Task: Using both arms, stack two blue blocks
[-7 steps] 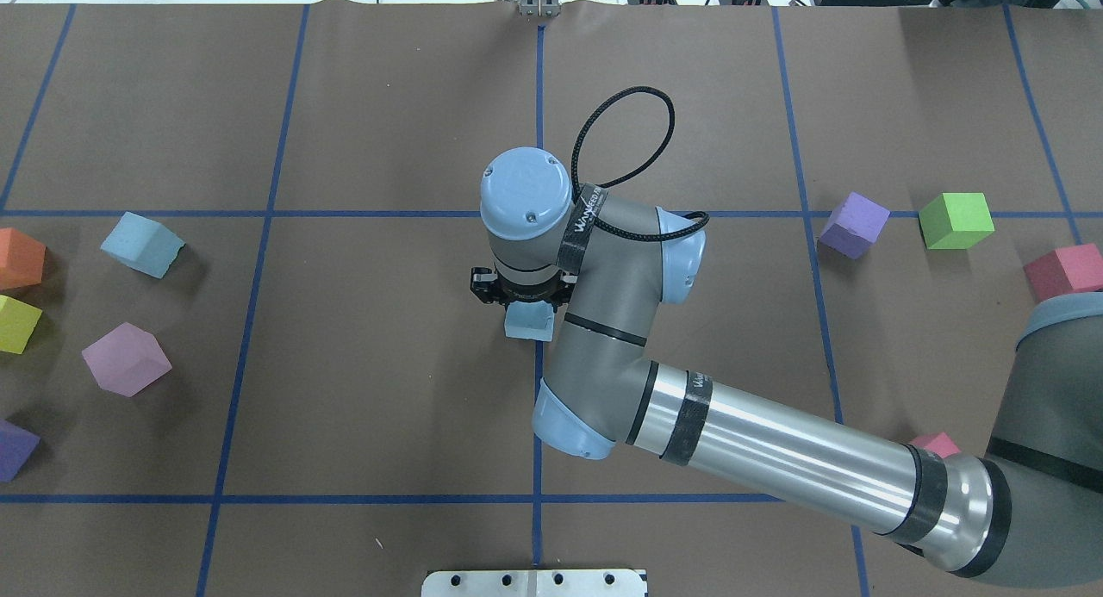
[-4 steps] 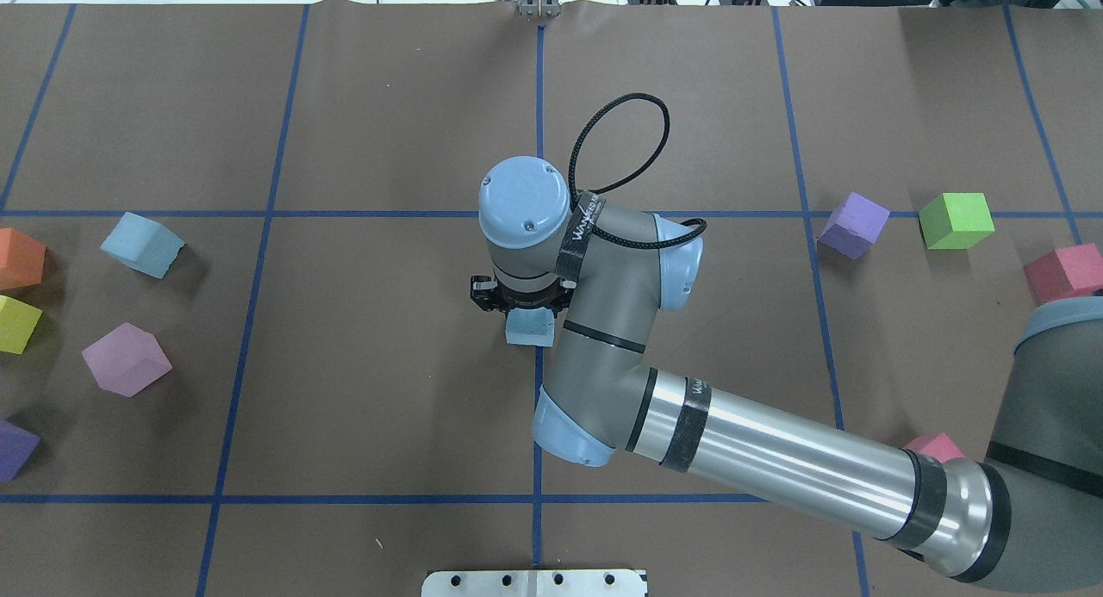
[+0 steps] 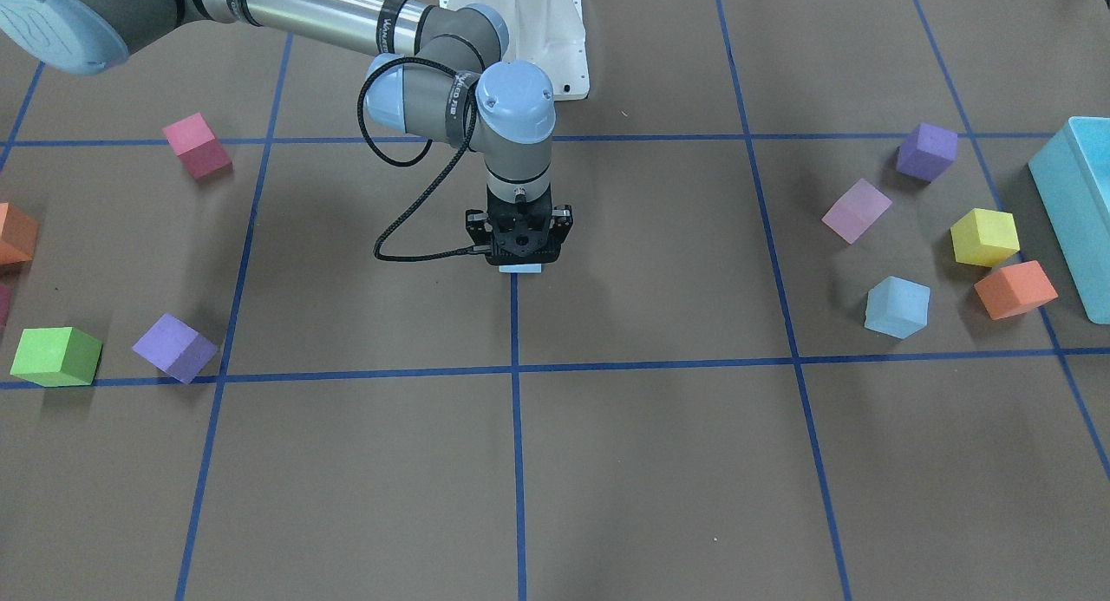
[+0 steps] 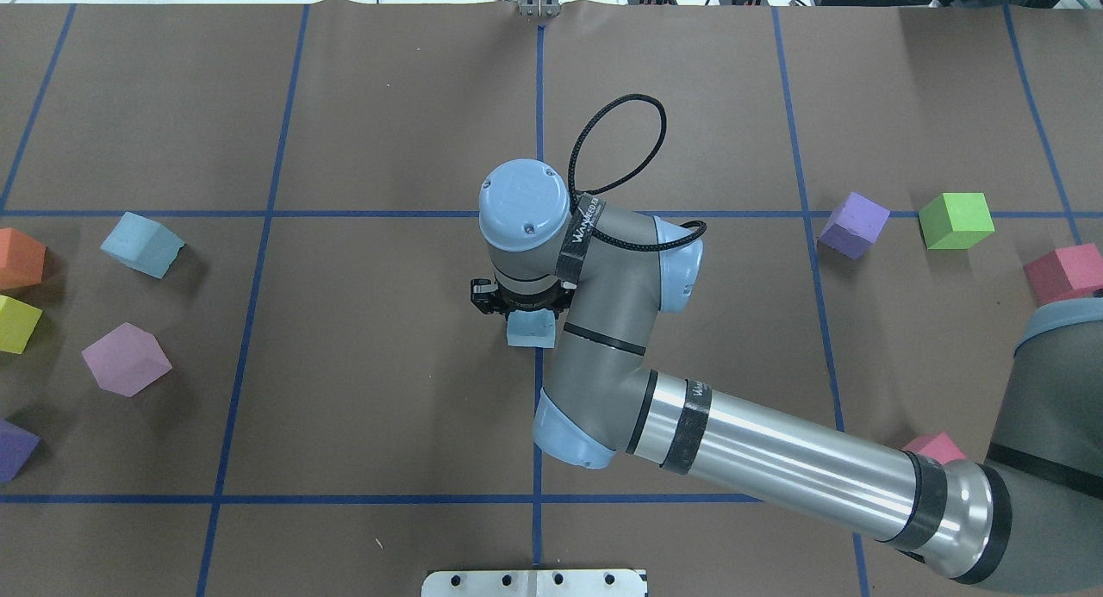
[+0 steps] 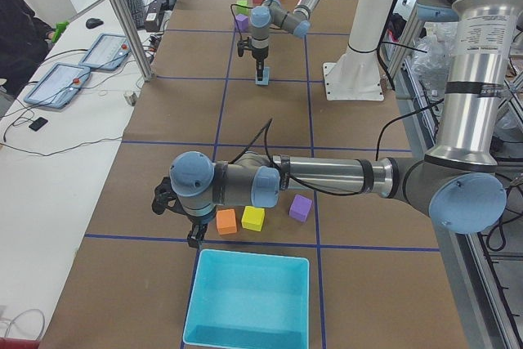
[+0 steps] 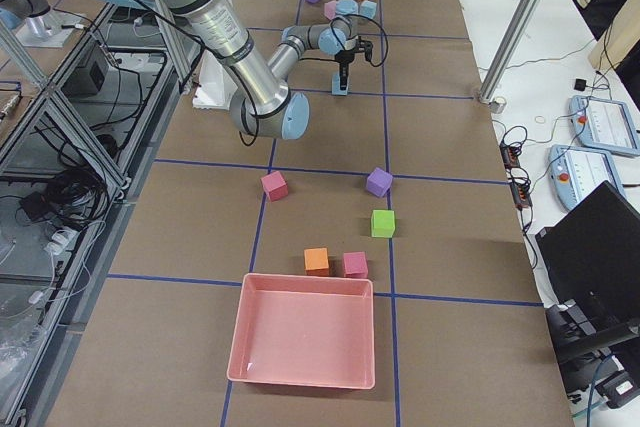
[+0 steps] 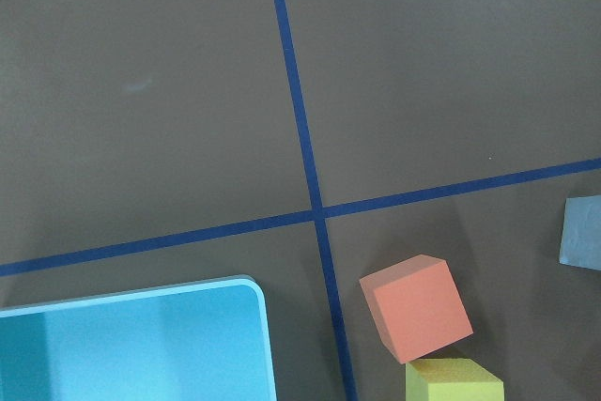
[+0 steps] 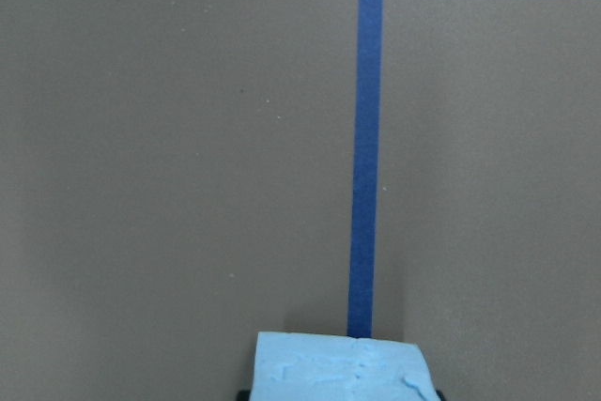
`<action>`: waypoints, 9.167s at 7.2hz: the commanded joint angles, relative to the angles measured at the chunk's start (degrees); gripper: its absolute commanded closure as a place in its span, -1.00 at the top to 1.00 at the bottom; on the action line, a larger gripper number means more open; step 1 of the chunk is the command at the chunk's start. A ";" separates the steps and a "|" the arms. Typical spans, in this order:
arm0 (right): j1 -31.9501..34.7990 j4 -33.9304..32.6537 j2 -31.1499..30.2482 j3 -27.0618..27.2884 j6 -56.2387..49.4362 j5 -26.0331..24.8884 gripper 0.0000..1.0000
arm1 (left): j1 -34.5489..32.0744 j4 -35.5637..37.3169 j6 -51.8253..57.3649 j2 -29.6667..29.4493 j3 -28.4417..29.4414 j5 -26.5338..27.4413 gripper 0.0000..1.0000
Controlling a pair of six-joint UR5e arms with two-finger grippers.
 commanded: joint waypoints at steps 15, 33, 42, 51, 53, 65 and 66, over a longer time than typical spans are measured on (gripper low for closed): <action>62.53 -10.87 -37.07 14.64 -70.77 23.52 1.00 | 23.04 -7.53 -26.27 -11.87 -3.12 3.41 0.96; 71.71 -11.60 -42.87 4.94 -87.44 26.34 1.00 | 35.01 -29.16 -35.60 -6.86 6.20 10.45 0.96; 72.15 -11.60 -42.61 5.12 -87.35 26.25 1.00 | 36.16 -29.16 -35.60 -7.03 6.82 10.37 0.40; 72.15 -11.60 -42.69 5.38 -87.35 26.25 1.00 | 36.68 -16.04 -50.63 -20.34 0.52 6.94 0.32; 72.15 -11.60 -42.78 5.38 -87.35 26.25 1.00 | 43.94 -4.86 -64.18 -23.81 -11.49 8.69 0.32; 72.15 -11.60 -42.61 5.56 -87.17 26.43 1.00 | 61.38 2.74 -82.20 -46.15 0.67 24.87 0.32; 72.15 -11.60 -42.61 5.56 -87.09 26.43 1.00 | 61.38 2.57 -82.09 -45.71 0.49 24.96 0.32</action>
